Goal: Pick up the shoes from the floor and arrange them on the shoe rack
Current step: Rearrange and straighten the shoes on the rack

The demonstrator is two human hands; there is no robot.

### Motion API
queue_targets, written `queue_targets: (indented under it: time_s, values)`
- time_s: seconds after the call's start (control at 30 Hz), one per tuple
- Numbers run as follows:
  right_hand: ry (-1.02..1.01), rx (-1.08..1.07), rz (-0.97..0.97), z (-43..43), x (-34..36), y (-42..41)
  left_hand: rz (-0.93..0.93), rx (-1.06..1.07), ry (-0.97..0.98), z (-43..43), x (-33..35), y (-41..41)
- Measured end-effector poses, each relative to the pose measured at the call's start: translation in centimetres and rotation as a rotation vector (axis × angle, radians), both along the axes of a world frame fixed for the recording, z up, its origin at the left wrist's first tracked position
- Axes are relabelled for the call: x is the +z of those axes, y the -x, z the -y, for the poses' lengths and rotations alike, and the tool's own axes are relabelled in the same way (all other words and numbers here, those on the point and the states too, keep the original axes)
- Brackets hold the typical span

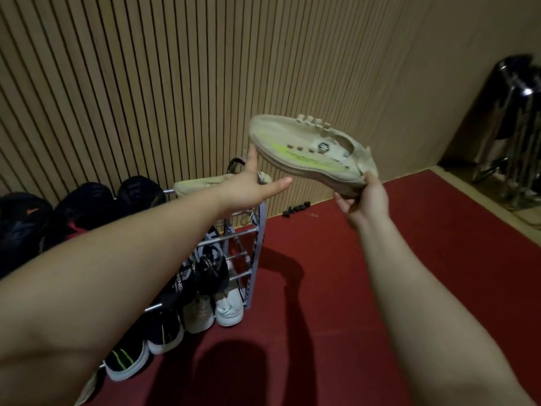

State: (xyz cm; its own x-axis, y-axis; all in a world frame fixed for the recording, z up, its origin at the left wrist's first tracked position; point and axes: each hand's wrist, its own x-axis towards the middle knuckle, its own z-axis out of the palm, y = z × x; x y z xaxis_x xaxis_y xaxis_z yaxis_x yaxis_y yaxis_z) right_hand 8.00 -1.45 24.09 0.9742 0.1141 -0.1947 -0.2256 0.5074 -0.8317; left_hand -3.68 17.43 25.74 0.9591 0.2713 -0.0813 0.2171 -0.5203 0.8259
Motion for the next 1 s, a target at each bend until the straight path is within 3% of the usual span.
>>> queue_targets:
  time_s: [0.13,0.2,0.3,0.4,0.6,0.77,0.9,1.0]
  values:
    - [-0.200,0.125,0.014,-4.4,0.3,4.5,0.300,0.079,0.515,1.1,0.8,0.4]
    - [-0.274,0.201,0.027,-6.3,0.3,6.4,0.383,0.122,0.663,0.6,1.2,1.2]
    - [-0.064,0.279,0.122,-7.6,0.2,8.5,0.472,0.206,0.790,-1.4,1.6,3.0]
    - [0.241,0.395,0.280,-7.3,0.3,8.7,0.520,0.220,0.773,-3.9,1.7,4.7]
    - [0.276,0.836,0.501,-7.6,-0.1,7.7,0.388,0.038,0.571,-5.0,1.6,7.4]
    - [0.113,0.809,0.469,-9.3,-1.3,7.9,0.363,0.036,0.601,-4.8,0.7,7.0]
    - [0.196,0.757,0.459,-11.3,-1.5,7.7,0.135,-0.107,0.594,-5.4,0.2,7.2]
    - [0.274,0.815,0.474,-12.6,-0.9,6.8,0.163,-0.047,0.605,-6.4,0.2,7.0]
